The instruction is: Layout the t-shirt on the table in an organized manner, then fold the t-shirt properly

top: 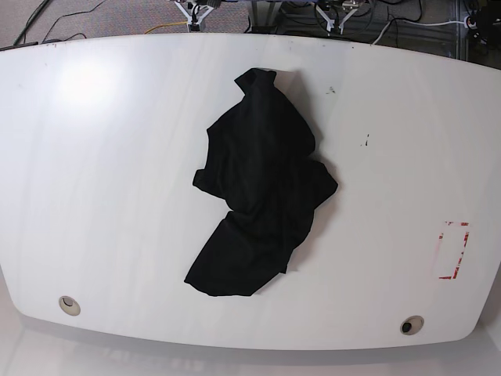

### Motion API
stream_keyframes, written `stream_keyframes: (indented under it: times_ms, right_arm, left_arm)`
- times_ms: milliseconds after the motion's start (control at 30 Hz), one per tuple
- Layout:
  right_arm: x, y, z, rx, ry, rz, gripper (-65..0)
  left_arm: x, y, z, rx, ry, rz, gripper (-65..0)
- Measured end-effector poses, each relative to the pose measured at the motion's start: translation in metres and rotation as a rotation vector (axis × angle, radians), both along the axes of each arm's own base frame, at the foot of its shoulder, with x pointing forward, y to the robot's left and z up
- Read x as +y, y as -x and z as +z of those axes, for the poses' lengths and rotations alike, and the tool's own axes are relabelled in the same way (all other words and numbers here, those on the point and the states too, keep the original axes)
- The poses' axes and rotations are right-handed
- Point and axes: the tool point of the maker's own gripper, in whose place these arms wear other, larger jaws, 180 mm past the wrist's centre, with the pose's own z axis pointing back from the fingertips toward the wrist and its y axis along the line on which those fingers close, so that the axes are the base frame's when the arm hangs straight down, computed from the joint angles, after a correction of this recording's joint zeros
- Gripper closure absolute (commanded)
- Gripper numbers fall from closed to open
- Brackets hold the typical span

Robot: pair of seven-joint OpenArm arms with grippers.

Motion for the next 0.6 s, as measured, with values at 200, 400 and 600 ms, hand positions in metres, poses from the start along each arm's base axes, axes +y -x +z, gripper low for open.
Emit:
stream_keyframes:
  times_ms: [200,400,600]
  right_arm:
    - [-0.0022,0.0001,-0.0001,0.0,0.006,-0.001,-0.8]
    - [-0.0027,-0.0002,-0.0003,0.0,0.009,-0.001,-0.6]
    - [-0.0012,-0.0019,-0.0003,-0.003,0.007,-0.001,-0.9]
  left_arm:
    - [-0.0001,-0.0004,0.0,0.0,0.0,-0.001,-0.1]
    - [0.0017,0.0,0.0,0.002,-0.003,-0.002,0.0]
    - [0.0036,0.0005,0.0,0.002,-0.005,-0.003,0.0]
